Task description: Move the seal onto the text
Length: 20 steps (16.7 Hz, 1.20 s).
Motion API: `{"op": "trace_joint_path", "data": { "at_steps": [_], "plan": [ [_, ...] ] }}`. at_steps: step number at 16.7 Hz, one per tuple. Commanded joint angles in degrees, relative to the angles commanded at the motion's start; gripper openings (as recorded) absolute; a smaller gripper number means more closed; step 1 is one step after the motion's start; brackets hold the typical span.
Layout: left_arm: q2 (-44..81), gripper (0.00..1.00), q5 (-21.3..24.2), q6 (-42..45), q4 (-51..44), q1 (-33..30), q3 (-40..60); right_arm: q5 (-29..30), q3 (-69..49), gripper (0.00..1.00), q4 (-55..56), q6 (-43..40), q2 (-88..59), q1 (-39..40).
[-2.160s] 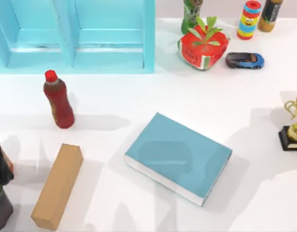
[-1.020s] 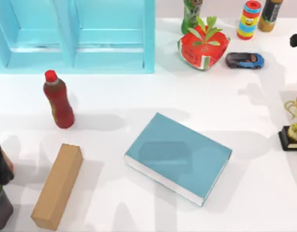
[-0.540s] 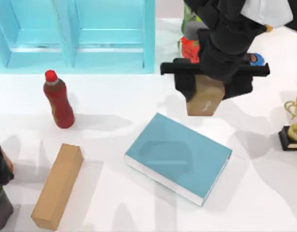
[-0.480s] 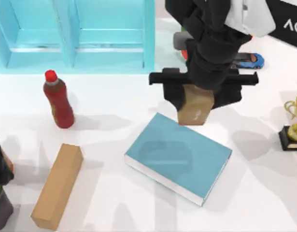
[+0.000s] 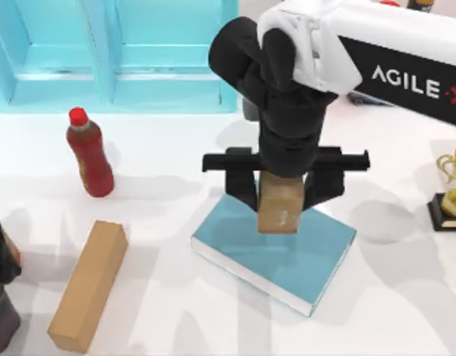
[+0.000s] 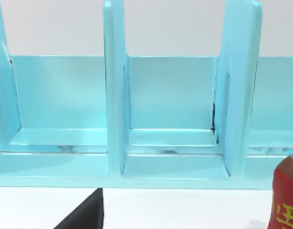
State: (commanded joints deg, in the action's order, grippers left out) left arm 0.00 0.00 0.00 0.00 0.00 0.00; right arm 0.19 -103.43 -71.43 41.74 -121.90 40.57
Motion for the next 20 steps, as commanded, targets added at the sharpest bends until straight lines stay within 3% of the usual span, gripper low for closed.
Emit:
{"op": "trace_joint_path", "data": {
  "at_steps": [9,20],
  "plan": [
    [0.0,1.0,0.0,0.0,0.0,0.0,0.0,0.0,-1.0,0.0,-1.1,0.0,0.1,0.0],
    [0.0,1.0,0.0,0.0,0.0,0.0,0.0,0.0,-1.0,0.83,-1.1,0.0,0.1,0.0]
  ]
}}
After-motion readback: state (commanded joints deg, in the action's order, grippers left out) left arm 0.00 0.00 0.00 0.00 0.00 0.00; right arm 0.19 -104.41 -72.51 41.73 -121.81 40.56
